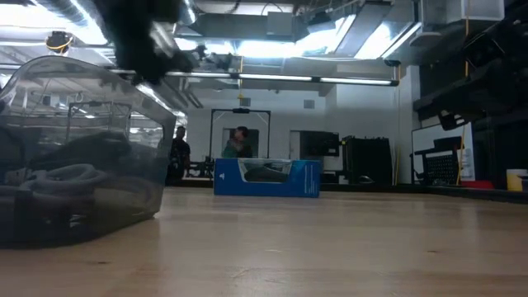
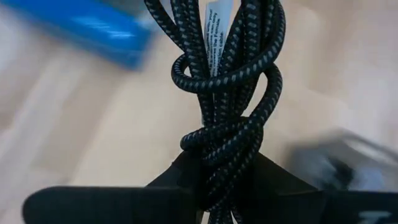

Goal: Pick and place USB-C Cables
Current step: Put the black charger cable into the black bin

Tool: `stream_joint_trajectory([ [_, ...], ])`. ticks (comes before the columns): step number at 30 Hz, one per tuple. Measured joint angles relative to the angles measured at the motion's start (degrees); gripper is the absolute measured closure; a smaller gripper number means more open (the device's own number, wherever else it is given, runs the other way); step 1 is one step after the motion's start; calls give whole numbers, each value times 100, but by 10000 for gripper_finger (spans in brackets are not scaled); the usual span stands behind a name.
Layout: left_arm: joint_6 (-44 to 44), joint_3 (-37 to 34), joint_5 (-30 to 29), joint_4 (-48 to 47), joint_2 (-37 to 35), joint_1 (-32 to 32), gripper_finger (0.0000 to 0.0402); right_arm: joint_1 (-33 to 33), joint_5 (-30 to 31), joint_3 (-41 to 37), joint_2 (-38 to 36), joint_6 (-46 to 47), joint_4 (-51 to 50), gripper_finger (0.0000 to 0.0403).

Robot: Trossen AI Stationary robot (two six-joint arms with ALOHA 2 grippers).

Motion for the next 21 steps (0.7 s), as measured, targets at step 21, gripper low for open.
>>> stream_joint_trajectory([
  [21,-948,54,271,660,1578,-3304,325,0,-35,0,-9,309,-7,386],
])
